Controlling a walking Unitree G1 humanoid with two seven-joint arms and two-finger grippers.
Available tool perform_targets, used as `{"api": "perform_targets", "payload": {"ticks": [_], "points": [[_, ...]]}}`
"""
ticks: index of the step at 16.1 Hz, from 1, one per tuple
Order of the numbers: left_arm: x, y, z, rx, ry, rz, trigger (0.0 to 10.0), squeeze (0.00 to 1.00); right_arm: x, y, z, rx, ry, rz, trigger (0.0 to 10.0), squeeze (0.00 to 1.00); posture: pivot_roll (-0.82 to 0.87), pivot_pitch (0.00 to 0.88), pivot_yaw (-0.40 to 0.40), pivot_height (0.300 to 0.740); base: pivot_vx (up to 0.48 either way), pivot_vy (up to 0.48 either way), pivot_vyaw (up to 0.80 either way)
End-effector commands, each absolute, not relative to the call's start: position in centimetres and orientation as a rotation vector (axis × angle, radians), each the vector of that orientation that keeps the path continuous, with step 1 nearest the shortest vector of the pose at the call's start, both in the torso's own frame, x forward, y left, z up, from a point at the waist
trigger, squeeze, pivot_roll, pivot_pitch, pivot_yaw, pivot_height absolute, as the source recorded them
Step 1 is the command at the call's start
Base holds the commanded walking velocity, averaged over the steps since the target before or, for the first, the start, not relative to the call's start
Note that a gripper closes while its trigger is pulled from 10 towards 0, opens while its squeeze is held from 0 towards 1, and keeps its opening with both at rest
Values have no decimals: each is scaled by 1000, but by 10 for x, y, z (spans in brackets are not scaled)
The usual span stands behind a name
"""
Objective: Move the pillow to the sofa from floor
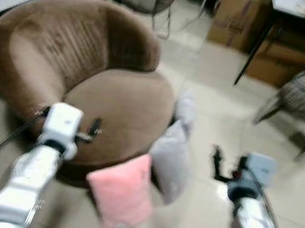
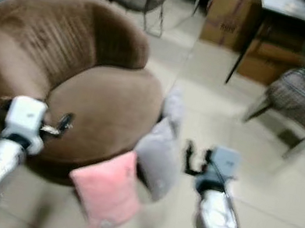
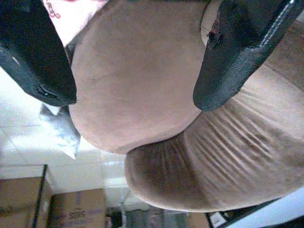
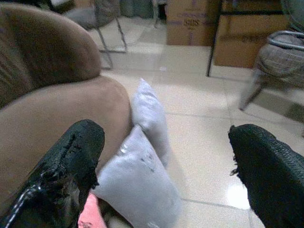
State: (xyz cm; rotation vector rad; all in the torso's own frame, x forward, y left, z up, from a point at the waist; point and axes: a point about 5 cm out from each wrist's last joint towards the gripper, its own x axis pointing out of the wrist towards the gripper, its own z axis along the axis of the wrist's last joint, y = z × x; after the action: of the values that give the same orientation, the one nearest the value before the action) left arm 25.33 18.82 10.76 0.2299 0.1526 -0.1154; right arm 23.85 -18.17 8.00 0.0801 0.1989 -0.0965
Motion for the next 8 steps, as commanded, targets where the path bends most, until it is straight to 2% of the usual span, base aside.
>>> {"api": "perform_targets", "payload": {"ticks": [1,2,3,8], "points": [[251,198,108,248,156,-85,10000,0,240,-173,81,96,196,-74,10000,0,35,0,25,740,0,368,0],[251,198,108,248,155,-86,10000,0,240,-173,80,96,198,-73,10000,0,34,0,25,740,0,371,0],[251,198,108,248,155,-87,10000,0,241,-173,80,96,199,-73,10000,0,34,0,25,740,0,368,-663],[252,194,106,244,156,-94,10000,0,239,-175,81,98,200,-76,10000,0,34,0,25,740,0,367,-800]]}}
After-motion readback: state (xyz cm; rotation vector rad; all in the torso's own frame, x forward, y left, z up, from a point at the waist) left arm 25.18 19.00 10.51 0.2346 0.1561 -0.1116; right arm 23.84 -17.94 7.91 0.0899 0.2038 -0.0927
